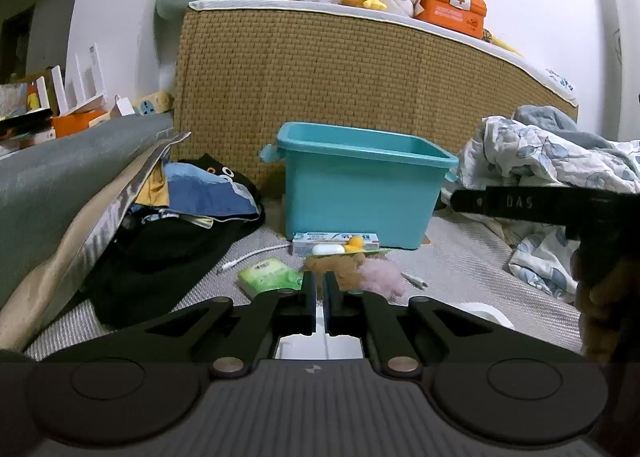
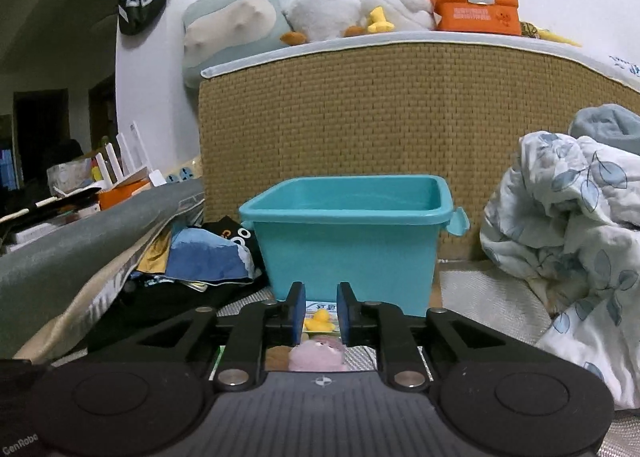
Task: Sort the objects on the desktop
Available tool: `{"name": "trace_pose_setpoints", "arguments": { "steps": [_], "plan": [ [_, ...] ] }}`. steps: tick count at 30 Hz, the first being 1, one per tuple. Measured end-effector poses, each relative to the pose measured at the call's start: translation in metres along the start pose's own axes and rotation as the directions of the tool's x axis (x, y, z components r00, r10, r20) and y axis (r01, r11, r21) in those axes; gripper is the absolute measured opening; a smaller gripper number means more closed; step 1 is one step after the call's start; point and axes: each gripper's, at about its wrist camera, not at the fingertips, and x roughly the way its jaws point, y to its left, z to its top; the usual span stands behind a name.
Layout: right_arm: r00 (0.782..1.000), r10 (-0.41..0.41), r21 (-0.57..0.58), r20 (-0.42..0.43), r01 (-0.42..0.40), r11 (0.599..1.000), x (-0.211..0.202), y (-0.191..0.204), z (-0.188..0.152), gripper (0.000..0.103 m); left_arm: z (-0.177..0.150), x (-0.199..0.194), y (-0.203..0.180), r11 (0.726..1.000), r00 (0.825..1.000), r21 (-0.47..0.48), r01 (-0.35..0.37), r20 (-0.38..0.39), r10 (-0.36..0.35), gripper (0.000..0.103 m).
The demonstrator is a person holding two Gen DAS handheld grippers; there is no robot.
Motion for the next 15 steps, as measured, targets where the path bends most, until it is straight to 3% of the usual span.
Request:
{"name": "trace_pose_setpoints", "arguments": {
  "steps": [11, 15],
  "plan": [
    [0.997, -0.056, 0.043, -0.058, 0.059, 0.997, 0.026, -0.014, -0.007, 0.023, 0.02, 0.024, -0.001, 1.0, 1.0, -0.018, -0.019, -0.01, 0.019, 0.026],
    [0.997, -0.051, 0.017, -0.053, 0.051, 0.999, 0.035, -0.013, -0.005, 0.03, 0.037, 0.036, -0.001, 0.998, 1.0, -0.064, -0.015, -0.017, 0.013, 0.043]
  ]
}}
